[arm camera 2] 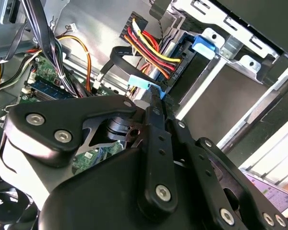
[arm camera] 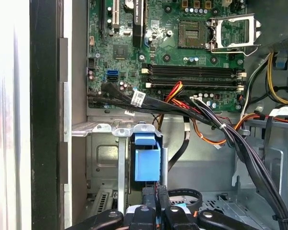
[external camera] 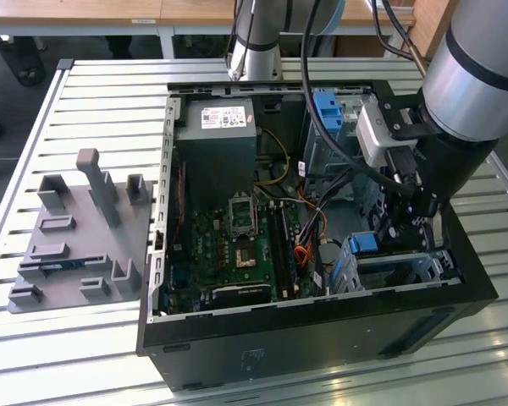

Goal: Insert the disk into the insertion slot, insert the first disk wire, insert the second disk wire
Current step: 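Insert the second disk wire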

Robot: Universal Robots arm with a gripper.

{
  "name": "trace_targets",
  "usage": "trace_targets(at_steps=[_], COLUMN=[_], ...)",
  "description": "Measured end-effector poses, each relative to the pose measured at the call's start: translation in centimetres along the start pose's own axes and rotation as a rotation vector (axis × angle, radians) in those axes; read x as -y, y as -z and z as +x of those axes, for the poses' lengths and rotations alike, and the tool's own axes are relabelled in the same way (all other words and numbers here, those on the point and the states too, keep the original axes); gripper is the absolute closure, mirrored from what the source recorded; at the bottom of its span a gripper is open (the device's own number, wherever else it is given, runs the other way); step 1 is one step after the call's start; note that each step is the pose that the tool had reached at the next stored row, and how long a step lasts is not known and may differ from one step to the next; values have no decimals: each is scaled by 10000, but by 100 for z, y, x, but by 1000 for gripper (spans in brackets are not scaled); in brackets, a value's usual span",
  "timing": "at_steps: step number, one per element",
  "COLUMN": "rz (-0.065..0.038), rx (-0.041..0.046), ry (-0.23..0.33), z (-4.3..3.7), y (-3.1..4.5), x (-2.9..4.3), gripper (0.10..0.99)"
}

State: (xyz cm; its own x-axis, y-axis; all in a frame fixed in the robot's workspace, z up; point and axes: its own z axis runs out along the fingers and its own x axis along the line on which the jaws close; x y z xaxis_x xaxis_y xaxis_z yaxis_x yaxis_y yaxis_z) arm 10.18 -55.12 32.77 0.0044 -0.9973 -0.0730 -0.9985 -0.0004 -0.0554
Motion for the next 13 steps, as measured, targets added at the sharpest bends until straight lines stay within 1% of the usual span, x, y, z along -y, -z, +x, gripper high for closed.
trace_targets(at_steps=[8, 11, 12, 13], rz=[0, 0, 0, 1], rx=[2, 2, 1, 2], ry=[0, 0, 0, 0], z=[1, 0, 0, -1], y=[-10, 3, 12, 22], x=[1, 2, 3, 3], gripper=[937, 925, 863, 863])
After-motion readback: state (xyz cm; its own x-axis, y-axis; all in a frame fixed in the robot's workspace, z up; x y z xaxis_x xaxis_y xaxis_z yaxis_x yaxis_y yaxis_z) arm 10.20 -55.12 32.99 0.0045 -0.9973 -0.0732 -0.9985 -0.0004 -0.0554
